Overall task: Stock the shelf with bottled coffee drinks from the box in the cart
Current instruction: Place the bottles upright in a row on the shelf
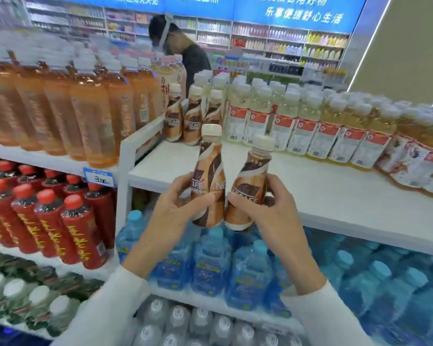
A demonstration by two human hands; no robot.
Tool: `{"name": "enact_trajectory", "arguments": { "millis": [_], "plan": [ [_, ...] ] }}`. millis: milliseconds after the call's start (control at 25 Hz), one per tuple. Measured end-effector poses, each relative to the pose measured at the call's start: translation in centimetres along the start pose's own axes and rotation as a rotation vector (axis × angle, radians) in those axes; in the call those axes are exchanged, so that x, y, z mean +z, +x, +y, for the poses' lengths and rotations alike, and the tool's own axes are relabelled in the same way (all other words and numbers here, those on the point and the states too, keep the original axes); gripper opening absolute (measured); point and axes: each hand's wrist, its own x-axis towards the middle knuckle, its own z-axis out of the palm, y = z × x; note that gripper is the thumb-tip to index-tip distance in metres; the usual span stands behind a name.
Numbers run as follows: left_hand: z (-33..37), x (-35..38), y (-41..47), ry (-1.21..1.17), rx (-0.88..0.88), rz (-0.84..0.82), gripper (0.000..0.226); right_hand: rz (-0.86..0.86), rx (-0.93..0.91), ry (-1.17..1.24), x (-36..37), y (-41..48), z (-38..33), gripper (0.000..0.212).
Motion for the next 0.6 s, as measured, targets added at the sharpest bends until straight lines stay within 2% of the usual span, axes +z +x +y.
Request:
{"name": "enact_trajectory", "arguments": {
  "millis": [160, 280, 440, 600],
  "plan": [
    [0.7, 2.1, 6.2, 0.045, 0.064, -0.115, 0.059, 0.085, -0.05, -0.105, -2.0, 4.9, -0.2, 0.037],
    [0.6, 2.3, 9.4, 0.119, 0.041, -0.174, 0.066, 0.14, -0.044, -0.147, -1.7, 7.3, 0.6, 0.038],
    [-1.0, 1.8, 11.2, 0.19, 0.014, -0.253, 0.054, 0.188, -0.033, -0.156, -1.0, 8.6, 2.8, 0.042],
    [-2.7, 1.7, 11.0, 0.239, 0.036, -0.248, 0.059, 0.216, -0.034, -0.145, -0.3, 8.8, 4.1, 0.054]
  ]
}}
